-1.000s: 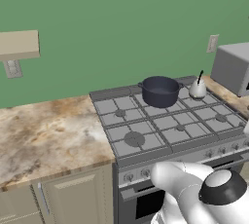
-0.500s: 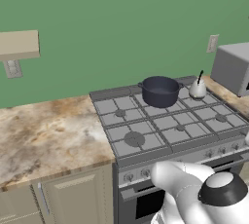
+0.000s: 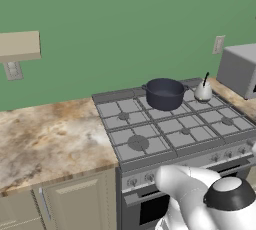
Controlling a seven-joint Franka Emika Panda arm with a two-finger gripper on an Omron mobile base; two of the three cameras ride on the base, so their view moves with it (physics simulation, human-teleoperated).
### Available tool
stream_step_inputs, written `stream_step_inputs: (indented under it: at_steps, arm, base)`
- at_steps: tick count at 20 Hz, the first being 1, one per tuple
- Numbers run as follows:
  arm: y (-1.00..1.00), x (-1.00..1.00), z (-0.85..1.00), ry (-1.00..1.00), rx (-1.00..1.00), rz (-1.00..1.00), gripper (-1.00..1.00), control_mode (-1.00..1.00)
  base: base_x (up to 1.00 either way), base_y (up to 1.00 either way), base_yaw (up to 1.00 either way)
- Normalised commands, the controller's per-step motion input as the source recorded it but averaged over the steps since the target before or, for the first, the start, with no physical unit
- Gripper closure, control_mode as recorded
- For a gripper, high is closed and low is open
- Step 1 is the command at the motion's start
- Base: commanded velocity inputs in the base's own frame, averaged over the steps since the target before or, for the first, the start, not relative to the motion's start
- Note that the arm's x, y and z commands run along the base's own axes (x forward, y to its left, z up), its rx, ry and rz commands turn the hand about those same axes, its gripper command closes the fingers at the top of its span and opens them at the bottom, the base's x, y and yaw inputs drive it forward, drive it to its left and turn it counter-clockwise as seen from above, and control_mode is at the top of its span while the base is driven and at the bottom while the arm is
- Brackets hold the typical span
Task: Pick the kettle from the cabinet and place it on a stove burner. Then pick the pot from the counter and place it on another stove burner. Finally, turn both burners on.
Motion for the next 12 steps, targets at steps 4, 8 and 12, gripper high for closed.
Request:
stream_step_inputs:
  at_steps: [4, 8, 12]
  arm:
    - [0.00, -0.11, -0.24, 0.00, 0.08, 0.00, -1.00, -1.00]
    - [-0.01, -0.07, -0.24, 0.00, 0.10, -0.01, -1.00, -1.00]
    - [-0.01, -0.09, -0.24, 0.00, 0.10, -0.01, -1.00, -1.00]
  base:
    - [0.00, 0.00, 0.00]
    - [0.00, 0.00, 0.00]
    - [0.00, 0.00, 0.00]
